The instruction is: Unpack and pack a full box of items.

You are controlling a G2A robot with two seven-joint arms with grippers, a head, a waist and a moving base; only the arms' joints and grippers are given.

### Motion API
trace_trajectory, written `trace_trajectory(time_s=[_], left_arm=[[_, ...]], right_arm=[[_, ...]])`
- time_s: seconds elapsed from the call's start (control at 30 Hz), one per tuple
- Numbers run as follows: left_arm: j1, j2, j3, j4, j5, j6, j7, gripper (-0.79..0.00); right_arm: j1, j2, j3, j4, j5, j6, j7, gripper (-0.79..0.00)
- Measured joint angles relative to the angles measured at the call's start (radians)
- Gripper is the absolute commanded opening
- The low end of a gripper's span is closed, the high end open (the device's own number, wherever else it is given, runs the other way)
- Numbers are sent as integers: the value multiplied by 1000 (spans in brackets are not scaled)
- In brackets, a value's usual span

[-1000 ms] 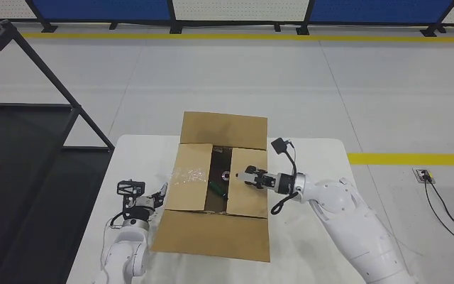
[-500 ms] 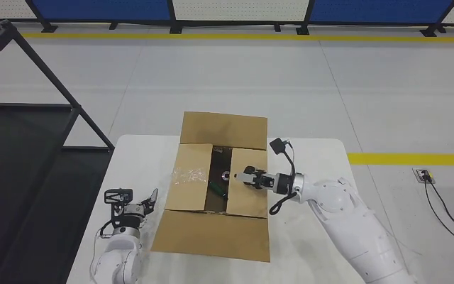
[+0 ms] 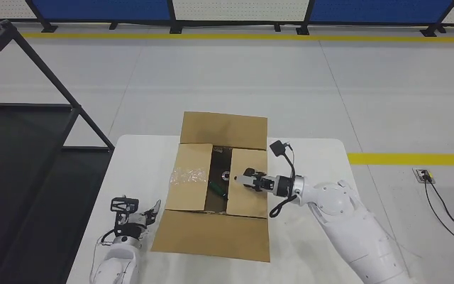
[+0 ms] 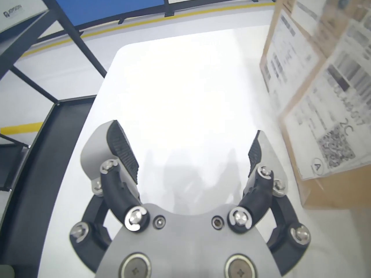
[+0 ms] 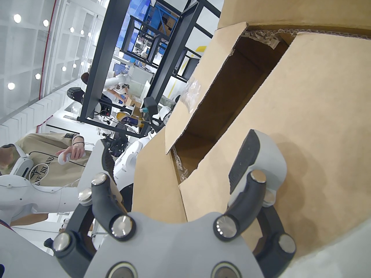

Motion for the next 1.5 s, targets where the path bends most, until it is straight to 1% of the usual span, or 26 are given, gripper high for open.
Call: trace_trajectory(time_s=[0.1, 0.23, 0.33, 0.47, 0.57, 0.7, 0.83, 1.03, 1.2, 1.33, 1.5], left_arm=[[-14, 1, 15, 0, 37, -26, 6, 0], [-45, 0, 40, 13, 99, -27, 17, 0], [-69, 0, 54, 26, 120, -54, 19, 0], [-83, 2, 64, 34, 164, -77, 35, 0], [-85, 2, 64, 35, 174, -72, 51, 0], [-95, -2, 70, 41, 168, -42, 57, 0], [-114, -9, 90, 59, 181, 20, 67, 0], [-146, -21, 117, 80, 171, 82, 62, 0], [-170, -29, 129, 85, 166, 120, 56, 0], [-187, -37, 135, 80, 150, 167, 55, 0], [-197, -42, 139, 79, 149, 189, 49, 0]], right_arm=[[-6, 1, 2, -6, -4, 1, -2, 0], [-17, 4, 9, -19, -10, 7, -6, 0], [-24, 5, 13, -28, -14, 12, -9, 0], [-31, 7, 18, -39, -17, 17, -12, 0], [-34, 8, 20, -46, -20, 21, -13, 0], [-31, 7, 18, -51, -23, 28, -13, 0], [-22, 5, 11, -52, -25, 36, -10, 0], [-17, 4, 6, -53, -29, 41, -8, 0], [-19, 5, 7, -61, -33, 47, -8, 0], [-23, 5, 8, -73, -39, 53, -9, 0], [-26, 6, 8, -79, -41, 56, -10, 0]])
